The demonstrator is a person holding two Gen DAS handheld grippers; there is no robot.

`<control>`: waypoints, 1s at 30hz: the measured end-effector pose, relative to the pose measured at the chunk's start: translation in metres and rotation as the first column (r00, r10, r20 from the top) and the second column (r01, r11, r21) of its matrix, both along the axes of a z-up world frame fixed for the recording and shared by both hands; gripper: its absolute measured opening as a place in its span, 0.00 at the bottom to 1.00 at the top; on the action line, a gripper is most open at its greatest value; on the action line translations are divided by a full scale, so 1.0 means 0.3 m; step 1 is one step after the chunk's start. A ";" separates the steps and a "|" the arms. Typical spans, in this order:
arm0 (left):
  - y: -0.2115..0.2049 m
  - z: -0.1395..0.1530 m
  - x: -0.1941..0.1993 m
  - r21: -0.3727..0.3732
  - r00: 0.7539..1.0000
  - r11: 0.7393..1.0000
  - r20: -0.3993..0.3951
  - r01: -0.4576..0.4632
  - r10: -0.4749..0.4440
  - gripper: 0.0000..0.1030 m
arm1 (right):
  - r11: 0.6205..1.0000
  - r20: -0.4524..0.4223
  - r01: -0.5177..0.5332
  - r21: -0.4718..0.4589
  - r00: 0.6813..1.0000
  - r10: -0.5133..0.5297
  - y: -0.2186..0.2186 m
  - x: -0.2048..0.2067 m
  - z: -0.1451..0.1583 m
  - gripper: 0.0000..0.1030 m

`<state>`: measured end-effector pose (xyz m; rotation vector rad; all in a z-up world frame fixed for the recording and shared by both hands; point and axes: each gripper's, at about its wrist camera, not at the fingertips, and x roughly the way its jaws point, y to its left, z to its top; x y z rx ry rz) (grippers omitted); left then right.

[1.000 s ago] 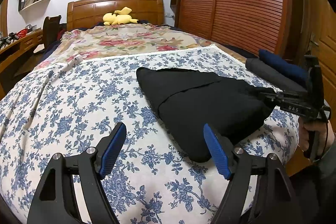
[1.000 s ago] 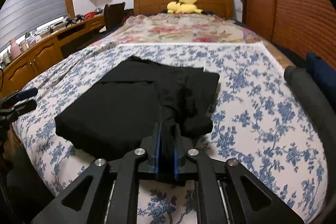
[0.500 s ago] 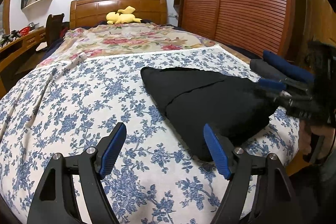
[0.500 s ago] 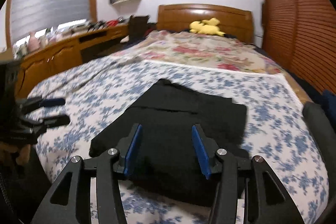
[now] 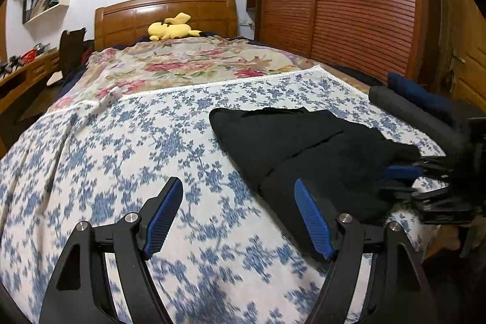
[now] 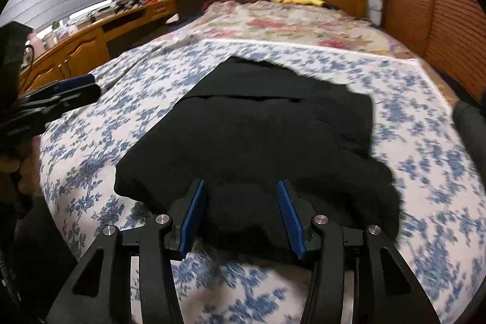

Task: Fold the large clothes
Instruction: 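Move both open grippers to the edges of the folded black coat, then grasp the folded black coat edges with both grippers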

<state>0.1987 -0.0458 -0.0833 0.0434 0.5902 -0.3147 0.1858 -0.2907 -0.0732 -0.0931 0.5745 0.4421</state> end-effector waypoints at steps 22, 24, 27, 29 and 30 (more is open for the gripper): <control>-0.125 -0.117 0.554 0.040 0.991 0.995 -0.104 0.095 -0.090 0.75 | 0.977 -0.175 0.203 0.059 0.966 -0.190 -0.113 0.160 -0.080 0.77; -0.121 -0.138 0.603 0.033 0.988 0.996 -0.127 0.087 -0.082 0.75 | 0.979 -0.186 0.195 0.064 0.966 -0.180 -0.104 0.170 -0.089 0.77; -0.108 -0.176 0.691 0.019 0.983 0.998 -0.173 0.062 -0.058 0.74 | 0.982 -0.197 0.179 0.068 0.967 -0.163 -0.100 0.181 -0.103 0.77; -0.093 -0.195 0.737 -0.025 0.977 0.998 -0.206 0.055 -0.059 0.75 | 0.983 -0.198 0.171 0.068 0.968 -0.154 -0.091 0.184 -0.114 0.77; -0.085 -0.206 0.759 -0.052 0.971 0.997 -0.231 0.051 -0.062 0.75 | 0.983 -0.196 0.167 0.070 0.969 -0.151 -0.093 0.183 -0.120 0.77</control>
